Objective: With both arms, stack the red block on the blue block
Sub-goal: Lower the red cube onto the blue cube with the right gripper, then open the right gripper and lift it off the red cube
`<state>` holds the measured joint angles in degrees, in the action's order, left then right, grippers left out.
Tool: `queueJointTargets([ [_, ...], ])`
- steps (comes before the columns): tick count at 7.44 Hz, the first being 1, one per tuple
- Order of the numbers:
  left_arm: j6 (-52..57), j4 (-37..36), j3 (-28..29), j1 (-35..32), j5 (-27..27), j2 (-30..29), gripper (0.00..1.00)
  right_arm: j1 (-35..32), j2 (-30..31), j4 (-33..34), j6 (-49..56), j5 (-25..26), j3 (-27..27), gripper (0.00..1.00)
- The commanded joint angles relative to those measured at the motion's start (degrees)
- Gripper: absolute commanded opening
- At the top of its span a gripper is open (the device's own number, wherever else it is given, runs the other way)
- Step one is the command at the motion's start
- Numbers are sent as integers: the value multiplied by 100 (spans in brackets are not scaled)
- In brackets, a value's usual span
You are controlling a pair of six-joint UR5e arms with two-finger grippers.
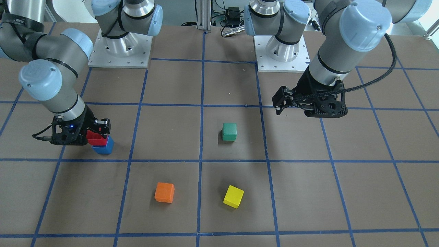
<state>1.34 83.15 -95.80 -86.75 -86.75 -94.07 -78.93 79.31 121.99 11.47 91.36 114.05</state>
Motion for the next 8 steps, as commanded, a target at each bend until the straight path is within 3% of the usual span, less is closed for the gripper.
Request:
queueJointTargets([
  [1, -2, 0, 0, 0, 0, 2, 100, 0, -3, 0, -39, -4, -23, 63],
  [4, 7, 0, 0, 0, 0, 11, 100, 0, 14, 0, -66, -13, -66, 72],
  [5, 7, 9, 0, 0, 0, 20, 100, -9, 41, -52, -66, 66, -371, 77],
  [8, 7, 9, 0, 0, 0, 29, 100, -52, 102, -1621, -127, 31, -1610, 81],
])
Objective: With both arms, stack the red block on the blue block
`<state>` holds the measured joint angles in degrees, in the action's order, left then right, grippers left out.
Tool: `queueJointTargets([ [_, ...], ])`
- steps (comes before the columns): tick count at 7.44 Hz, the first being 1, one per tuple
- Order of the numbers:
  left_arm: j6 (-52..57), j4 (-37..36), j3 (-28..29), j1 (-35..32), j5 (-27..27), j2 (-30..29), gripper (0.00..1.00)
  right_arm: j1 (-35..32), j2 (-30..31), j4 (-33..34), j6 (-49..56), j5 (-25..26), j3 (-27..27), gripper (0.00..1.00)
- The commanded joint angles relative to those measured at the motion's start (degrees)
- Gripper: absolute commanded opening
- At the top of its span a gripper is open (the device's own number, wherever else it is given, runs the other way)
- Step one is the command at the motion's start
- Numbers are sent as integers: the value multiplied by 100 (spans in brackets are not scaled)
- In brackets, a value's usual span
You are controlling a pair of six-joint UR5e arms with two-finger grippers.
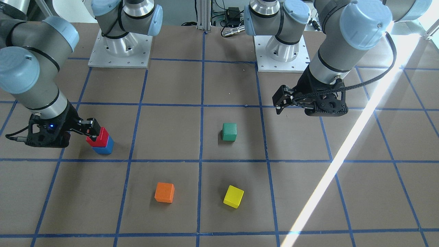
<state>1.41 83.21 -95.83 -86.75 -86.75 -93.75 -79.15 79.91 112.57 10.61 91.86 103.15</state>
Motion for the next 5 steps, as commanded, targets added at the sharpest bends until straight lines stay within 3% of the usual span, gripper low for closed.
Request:
queueJointTargets([
  [1, 0, 2, -6, 0, -9, 41, 100, -91, 112, -1250, -399, -80, -915, 79],
  [2, 0, 2, 3, 0, -9, 50, 100, -414, 208, -1699, -846, -185, -1241, 79],
  [4, 0, 2, 64, 0, -9, 67, 100, -1318, 383, -1791, -1682, -64, -1568, 84],
  [5, -9, 2, 117, -9, -52, 85, 100, -1322, 611, -1931, -1677, -80, -1578, 88],
])
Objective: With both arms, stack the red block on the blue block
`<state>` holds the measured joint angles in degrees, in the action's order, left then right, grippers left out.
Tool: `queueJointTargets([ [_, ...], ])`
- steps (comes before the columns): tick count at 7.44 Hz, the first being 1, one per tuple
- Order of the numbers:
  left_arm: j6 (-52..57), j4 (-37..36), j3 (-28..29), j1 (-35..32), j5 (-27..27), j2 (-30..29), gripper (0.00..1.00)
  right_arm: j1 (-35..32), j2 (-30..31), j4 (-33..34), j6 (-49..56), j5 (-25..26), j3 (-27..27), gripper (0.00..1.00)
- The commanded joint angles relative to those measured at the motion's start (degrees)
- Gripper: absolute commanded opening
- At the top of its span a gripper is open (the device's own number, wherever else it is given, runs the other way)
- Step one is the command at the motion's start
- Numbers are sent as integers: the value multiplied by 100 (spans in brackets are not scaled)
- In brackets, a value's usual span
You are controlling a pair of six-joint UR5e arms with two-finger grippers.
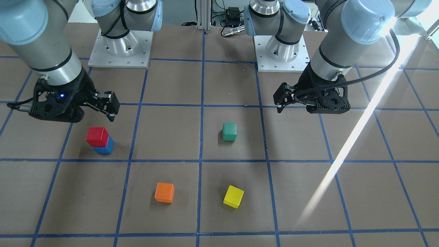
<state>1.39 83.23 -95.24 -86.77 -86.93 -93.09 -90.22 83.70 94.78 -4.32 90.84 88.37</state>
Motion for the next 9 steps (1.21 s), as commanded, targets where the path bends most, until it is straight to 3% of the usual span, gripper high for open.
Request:
queueJointTargets([
  [1, -7, 0, 93, -24, -130, 71, 100, -206, 278, -248, -183, -74, -23, 88],
  [4, -112, 0, 392, -42, 1, 134, 100, -215, 296, -197, -359, -66, 241, 88],
  [6, -69, -9, 349, -287, -104, 204, 100, -311, 384, 82, -909, -84, 268, 99],
  [9, -60, 0, 366, -315, -104, 256, 100, -224, 376, 155, -791, -49, 251, 100],
])
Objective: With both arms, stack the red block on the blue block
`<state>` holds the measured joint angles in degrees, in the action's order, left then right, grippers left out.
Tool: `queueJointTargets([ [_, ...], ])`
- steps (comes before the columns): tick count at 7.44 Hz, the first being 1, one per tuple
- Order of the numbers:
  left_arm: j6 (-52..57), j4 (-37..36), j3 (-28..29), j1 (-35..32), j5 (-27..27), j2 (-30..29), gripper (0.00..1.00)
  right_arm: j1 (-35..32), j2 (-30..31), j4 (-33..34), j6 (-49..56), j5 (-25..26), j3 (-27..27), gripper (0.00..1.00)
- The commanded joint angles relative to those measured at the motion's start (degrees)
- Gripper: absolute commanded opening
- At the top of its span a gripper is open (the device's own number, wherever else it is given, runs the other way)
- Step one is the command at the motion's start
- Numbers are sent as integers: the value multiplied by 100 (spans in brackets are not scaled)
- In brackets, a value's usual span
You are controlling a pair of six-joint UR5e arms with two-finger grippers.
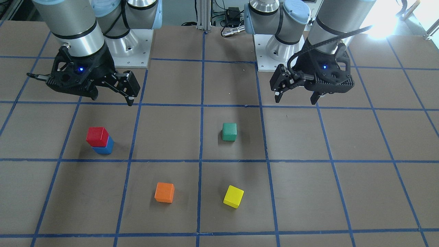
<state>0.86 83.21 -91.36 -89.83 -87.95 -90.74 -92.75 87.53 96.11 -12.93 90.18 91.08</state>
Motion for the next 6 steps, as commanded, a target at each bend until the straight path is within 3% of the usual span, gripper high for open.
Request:
queueJointTargets([
  [1, -7, 3, -57, -17, -3, 38, 100, 29, 10, -57, 185, 17, -20, 100],
  [6, -16, 3, -58, -17, -3, 39, 100, 46, -25, -427, 195, -18, -284, 100],
])
